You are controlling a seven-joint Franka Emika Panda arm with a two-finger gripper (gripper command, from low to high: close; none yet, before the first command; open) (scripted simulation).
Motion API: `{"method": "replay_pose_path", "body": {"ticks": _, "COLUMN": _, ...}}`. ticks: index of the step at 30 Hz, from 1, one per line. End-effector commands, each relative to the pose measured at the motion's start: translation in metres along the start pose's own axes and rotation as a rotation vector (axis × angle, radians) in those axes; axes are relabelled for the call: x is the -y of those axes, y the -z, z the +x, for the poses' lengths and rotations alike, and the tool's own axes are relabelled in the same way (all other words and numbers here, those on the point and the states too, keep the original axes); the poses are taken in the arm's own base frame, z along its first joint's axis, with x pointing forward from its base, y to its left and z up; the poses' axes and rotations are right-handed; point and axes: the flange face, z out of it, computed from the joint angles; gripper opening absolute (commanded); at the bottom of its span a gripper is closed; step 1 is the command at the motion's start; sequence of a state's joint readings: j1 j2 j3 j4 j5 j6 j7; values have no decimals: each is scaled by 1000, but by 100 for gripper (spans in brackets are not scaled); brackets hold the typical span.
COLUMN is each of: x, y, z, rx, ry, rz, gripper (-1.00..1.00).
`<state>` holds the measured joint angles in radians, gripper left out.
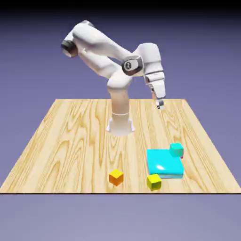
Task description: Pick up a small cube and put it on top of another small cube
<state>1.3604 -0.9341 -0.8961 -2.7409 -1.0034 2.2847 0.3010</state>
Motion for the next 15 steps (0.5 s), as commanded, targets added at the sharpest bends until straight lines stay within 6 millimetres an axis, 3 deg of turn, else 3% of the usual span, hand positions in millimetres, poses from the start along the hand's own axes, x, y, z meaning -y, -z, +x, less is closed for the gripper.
{"method": "replay_pose_path", "body": {"ticks": 1, "x": 4, "y": -5, "z": 0, "rx": 10, "ry": 40, "rz": 2, "gripper": 0}}
{"method": "replay_pose_path", "body": {"ticks": 15, "x": 81, "y": -88, "z": 1, "rx": 145, "ry": 616, "rz": 7, "gripper": 0}}
